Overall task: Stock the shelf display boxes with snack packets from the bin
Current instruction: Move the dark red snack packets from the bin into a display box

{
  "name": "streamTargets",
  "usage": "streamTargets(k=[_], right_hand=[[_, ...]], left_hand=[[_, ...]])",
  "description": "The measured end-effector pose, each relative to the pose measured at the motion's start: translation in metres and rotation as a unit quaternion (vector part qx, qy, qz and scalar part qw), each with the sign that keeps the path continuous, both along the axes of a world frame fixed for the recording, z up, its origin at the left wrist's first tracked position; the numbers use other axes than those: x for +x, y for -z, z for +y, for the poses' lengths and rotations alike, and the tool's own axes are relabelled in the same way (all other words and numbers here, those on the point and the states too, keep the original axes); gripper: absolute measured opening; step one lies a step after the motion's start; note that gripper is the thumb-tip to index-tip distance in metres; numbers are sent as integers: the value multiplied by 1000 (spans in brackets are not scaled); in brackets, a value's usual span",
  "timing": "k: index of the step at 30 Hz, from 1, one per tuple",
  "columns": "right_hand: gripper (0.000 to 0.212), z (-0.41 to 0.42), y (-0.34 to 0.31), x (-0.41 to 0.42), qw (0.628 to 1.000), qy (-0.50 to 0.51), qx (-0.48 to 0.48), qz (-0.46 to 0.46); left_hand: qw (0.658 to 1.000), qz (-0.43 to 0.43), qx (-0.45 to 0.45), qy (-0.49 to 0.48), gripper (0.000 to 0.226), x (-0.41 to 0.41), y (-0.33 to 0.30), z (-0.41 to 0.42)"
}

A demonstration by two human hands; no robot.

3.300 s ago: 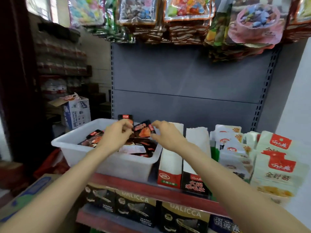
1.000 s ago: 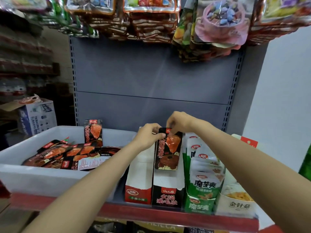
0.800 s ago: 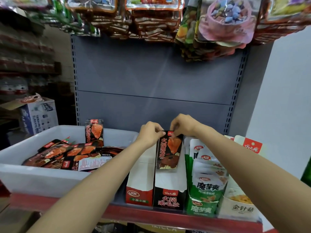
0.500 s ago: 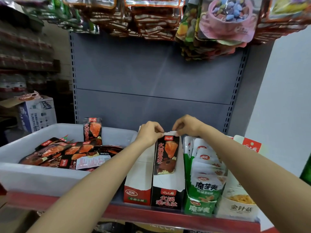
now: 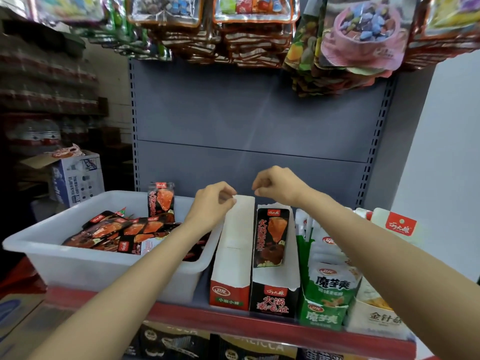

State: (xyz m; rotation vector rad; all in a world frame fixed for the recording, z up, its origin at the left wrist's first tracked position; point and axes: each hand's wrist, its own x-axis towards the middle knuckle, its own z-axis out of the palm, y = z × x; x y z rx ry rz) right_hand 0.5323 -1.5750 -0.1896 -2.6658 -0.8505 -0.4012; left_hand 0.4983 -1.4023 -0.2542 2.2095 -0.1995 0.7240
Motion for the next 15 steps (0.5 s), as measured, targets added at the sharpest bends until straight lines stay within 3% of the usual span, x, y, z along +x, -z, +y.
streamTargets(k=[5, 8, 15], right_hand=[[30, 68, 20, -8, 992, -33, 101, 71], [46, 109, 36, 2, 979, -37, 152, 134], [70, 180, 67, 49, 947, -57, 178, 260]], left_hand=[[996, 19, -12, -85, 11, -9, 7, 60], [986, 80, -52, -139, 24, -5, 10, 98], [965, 195, -97, -148, 58, 20, 14, 158]])
